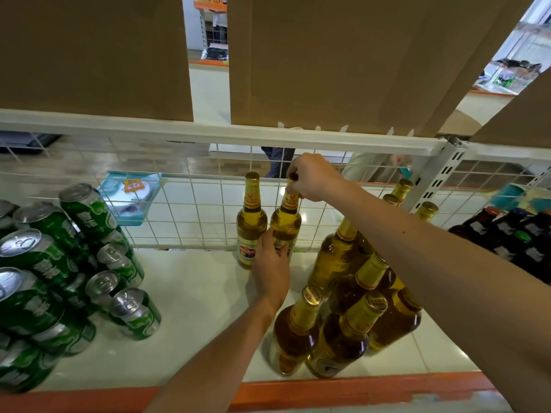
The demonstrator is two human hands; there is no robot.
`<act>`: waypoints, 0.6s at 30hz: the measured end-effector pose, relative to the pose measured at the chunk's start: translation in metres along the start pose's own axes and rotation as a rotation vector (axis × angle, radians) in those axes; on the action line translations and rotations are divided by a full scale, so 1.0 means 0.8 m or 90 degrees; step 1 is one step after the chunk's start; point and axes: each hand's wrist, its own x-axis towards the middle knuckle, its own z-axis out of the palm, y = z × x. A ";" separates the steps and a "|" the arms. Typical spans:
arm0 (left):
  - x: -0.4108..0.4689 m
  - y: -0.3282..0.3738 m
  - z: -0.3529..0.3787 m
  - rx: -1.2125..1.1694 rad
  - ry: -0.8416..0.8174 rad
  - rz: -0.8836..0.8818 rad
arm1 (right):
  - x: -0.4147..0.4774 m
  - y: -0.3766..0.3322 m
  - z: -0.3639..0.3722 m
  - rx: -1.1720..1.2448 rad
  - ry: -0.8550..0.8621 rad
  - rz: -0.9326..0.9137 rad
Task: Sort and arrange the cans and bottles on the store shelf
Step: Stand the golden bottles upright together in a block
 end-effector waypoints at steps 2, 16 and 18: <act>-0.002 0.000 0.000 -0.010 0.005 0.010 | 0.000 -0.003 0.001 -0.003 -0.001 0.001; -0.006 -0.017 -0.031 -0.136 -0.055 -0.022 | -0.022 -0.009 -0.001 0.073 -0.003 0.077; -0.003 -0.023 -0.050 -0.101 -0.071 -0.027 | -0.031 -0.010 -0.008 0.072 0.001 0.077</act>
